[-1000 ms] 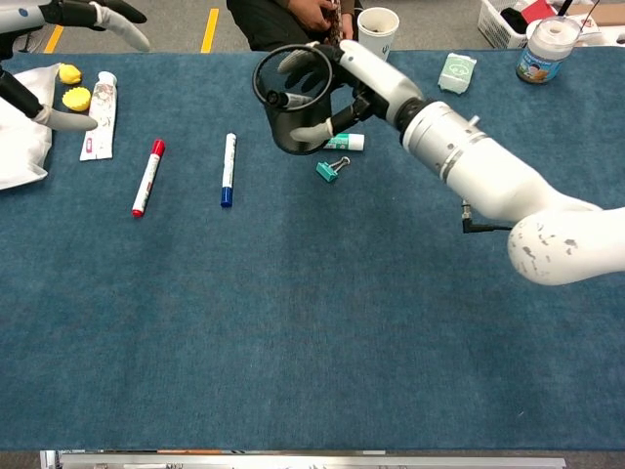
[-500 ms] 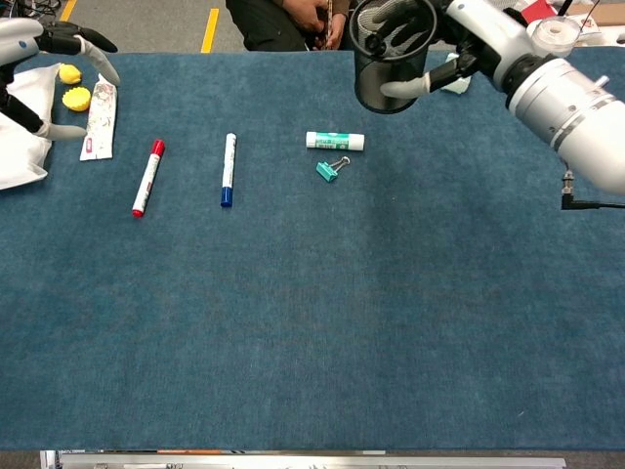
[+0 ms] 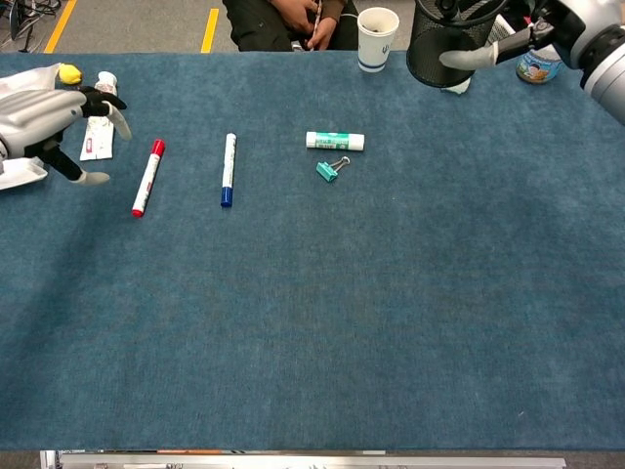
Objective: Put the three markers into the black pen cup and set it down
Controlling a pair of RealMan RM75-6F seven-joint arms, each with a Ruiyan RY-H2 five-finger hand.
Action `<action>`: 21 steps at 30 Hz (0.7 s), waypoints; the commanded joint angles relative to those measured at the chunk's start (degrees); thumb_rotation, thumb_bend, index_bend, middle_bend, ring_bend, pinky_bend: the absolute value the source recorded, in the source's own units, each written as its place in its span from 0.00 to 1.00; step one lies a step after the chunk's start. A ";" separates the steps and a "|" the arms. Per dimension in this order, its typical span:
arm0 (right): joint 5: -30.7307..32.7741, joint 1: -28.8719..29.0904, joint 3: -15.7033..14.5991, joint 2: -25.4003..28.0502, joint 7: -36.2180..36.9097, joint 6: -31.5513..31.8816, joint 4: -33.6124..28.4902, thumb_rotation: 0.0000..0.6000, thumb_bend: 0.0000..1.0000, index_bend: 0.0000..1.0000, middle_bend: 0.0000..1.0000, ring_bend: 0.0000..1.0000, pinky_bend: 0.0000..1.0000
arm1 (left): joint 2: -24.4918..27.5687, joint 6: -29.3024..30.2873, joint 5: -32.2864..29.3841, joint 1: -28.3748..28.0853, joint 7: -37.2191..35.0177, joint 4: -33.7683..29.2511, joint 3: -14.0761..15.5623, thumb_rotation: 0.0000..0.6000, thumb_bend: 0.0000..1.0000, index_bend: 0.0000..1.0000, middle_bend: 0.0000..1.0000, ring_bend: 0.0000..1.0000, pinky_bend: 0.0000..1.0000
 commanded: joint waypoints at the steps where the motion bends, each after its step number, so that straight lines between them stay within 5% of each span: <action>1: -0.04 -0.41 -0.43 0.30 0.25 0.11 -0.09 1.00 0.16 0.36 0.35 0.28 0.29 | -3.71 1.21 -2.41 0.30 2.86 2.55 -0.32 1.00 0.23 0.31 0.11 0.02 0.18; 21: -1.34 -1.56 -2.38 0.64 2.98 0.14 1.08 1.00 0.16 0.36 0.35 0.28 0.29 | -12.41 2.35 -8.35 0.35 8.23 6.87 -3.08 1.00 0.22 0.18 0.08 0.02 0.18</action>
